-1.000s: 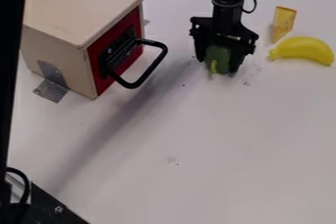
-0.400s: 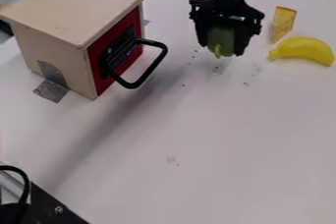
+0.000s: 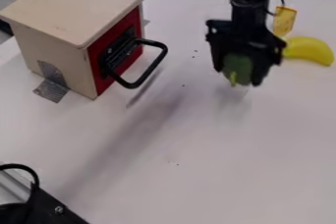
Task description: Put the green bell pepper upward
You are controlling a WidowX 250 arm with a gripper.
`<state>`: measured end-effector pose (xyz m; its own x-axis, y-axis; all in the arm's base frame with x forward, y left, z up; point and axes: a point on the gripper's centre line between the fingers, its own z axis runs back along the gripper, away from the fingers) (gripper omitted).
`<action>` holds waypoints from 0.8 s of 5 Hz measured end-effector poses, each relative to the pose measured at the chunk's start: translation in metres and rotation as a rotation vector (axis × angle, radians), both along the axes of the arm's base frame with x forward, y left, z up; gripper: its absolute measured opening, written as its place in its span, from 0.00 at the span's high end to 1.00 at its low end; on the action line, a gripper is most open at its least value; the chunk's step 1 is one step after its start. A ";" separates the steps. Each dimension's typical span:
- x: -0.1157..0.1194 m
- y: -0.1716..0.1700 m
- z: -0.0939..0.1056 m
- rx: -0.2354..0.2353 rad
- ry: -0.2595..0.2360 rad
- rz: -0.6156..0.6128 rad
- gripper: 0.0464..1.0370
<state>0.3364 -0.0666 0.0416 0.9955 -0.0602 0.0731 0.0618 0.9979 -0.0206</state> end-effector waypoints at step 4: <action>-0.010 -0.012 -0.037 -0.053 0.025 -0.007 0.10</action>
<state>0.3268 -0.0790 0.0049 0.9966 -0.0636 0.0519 0.0674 0.9949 -0.0750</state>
